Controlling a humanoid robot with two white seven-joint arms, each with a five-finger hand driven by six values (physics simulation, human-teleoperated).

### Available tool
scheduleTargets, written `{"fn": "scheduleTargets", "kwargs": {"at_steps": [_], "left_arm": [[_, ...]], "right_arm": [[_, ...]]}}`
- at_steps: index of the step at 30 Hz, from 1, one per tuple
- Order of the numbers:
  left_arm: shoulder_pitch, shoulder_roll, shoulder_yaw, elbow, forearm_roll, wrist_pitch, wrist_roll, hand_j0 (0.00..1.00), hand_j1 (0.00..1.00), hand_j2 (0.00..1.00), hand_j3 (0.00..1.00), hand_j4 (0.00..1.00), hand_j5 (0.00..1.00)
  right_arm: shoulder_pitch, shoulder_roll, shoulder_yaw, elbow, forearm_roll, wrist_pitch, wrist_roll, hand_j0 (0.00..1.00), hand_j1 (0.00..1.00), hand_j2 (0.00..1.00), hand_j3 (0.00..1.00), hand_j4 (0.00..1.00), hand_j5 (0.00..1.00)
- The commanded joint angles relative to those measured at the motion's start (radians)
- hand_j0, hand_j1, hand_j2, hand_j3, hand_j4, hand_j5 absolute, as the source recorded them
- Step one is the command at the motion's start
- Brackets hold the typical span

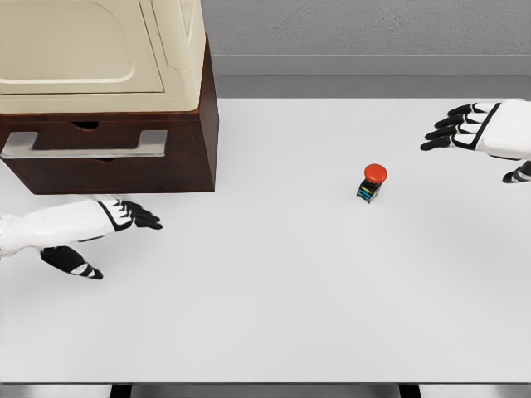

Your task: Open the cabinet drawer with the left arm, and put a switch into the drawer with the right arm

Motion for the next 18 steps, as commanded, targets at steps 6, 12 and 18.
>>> {"fn": "scheduleTargets", "kwargs": {"at_steps": [6,12,18], "left_arm": [[-0.015,0.003,-0.032,-0.069,0.008,0.002,-0.032,1.00,1.00,1.00,1.00,1.00,1.00],[-0.244,0.039,-0.112,-0.074,0.140,0.002,-0.009,1.00,1.00,1.00,1.00,1.00,1.00],[-0.359,0.118,-0.152,-0.074,0.289,0.002,-0.008,1.00,1.00,1.00,1.00,1.00,1.00]], "right_arm": [[0.002,0.024,0.001,0.012,-0.009,0.003,0.000,1.00,1.00,1.00,1.00,1.00,1.00],[-0.172,0.170,0.146,0.098,0.081,0.003,0.000,1.00,1.00,1.00,1.00,1.00,1.00],[-0.198,0.184,0.161,0.095,0.095,0.003,0.000,1.00,1.00,1.00,1.00,1.00,1.00]]}}
